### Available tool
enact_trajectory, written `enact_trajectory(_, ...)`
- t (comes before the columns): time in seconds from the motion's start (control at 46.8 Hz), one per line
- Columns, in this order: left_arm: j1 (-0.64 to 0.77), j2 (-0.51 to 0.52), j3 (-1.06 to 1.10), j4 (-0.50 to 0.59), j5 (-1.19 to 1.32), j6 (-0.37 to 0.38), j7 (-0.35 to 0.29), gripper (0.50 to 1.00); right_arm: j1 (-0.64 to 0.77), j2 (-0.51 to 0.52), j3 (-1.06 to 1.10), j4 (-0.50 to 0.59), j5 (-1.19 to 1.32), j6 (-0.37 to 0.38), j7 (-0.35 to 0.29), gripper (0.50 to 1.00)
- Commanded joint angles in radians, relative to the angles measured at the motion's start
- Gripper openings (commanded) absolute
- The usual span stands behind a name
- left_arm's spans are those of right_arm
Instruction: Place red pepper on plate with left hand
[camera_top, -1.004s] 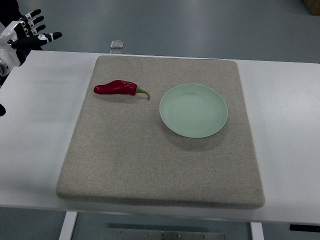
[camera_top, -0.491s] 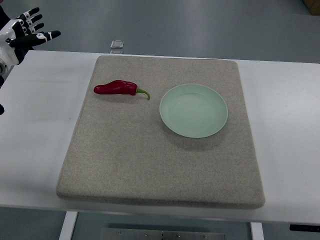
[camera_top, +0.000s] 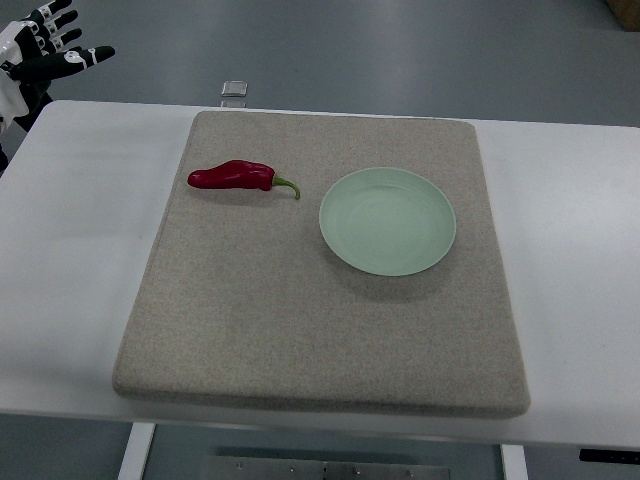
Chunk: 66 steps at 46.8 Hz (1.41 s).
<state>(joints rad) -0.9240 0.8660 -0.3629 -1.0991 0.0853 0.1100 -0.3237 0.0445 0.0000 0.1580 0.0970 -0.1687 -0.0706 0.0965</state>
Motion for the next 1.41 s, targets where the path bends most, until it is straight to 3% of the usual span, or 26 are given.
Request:
enact_trajectory(0.0, -0.007, 0.002, 0.002, 0.001, 0.002, -0.006, 0.000, 1.000, 0.000, 0.000, 0.000, 0.001, 0.000, 0.000, 0.000, 0.932)
enact_trajectory(0.833, -0.026, 0.010, 0.005, 0.001, 0.010, -0.006, 0.006, 1.000, 0.000, 0.000, 0.000, 0.000, 0.000, 0.000, 0.000, 0.932)
enact_trajectory(1.09, -0.085, 0.007, 0.021, -0.011, 0.157, 0.004, 0.014, 0.999, 0.000, 0.000, 0.000, 0.000, 0.000, 0.000, 0.000, 0.932)
enact_trajectory(1.389, -0.274, -0.013, 0.275, -0.010, 0.260, 0.002, 0.049, 0.999, 0.000, 0.000, 0.000, 0.000, 0.000, 0.000, 0.000, 0.932)
